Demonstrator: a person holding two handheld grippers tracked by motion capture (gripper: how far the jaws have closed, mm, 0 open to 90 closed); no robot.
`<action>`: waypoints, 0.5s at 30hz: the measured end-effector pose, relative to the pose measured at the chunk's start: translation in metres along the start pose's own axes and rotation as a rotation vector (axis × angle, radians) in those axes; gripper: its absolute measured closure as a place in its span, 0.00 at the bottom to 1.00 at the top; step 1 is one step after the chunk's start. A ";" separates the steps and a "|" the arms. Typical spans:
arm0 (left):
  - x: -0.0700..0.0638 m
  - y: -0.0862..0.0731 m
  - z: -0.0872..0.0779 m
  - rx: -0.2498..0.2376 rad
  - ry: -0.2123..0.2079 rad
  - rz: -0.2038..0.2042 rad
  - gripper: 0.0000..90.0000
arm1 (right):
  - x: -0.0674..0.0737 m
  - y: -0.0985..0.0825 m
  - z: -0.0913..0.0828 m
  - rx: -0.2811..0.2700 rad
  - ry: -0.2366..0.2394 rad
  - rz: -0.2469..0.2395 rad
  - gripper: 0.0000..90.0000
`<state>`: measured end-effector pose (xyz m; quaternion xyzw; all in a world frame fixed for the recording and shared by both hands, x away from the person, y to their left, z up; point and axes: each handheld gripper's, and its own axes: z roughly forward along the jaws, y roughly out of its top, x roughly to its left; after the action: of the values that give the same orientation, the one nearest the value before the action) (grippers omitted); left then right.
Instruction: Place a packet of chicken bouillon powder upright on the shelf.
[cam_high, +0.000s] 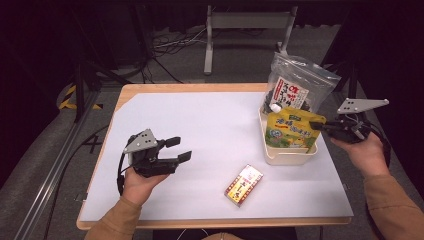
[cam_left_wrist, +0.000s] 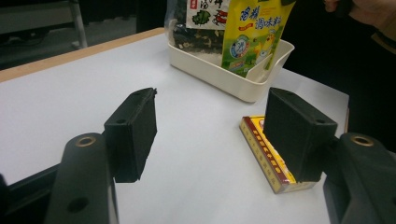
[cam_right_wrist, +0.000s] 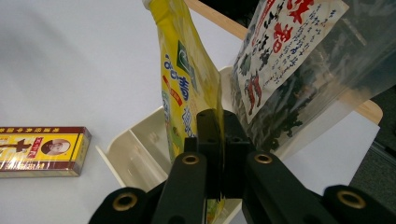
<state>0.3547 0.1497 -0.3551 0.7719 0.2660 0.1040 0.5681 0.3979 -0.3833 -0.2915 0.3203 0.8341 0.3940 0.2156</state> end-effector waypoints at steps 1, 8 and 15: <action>-0.001 0.000 0.001 0.002 0.001 -0.006 0.37 | 0.000 0.000 0.000 0.001 0.000 0.000 0.98; -0.001 -0.002 0.008 0.061 0.005 -0.028 0.32 | 0.001 0.002 -0.001 0.012 -0.003 -0.001 0.93; -0.001 -0.002 0.012 0.080 0.014 -0.031 0.25 | 0.003 0.003 -0.004 -0.008 0.010 0.023 0.73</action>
<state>0.3587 0.1399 -0.3611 0.7889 0.2857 0.0899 0.5366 0.3944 -0.3822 -0.2867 0.3269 0.8299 0.4013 0.2084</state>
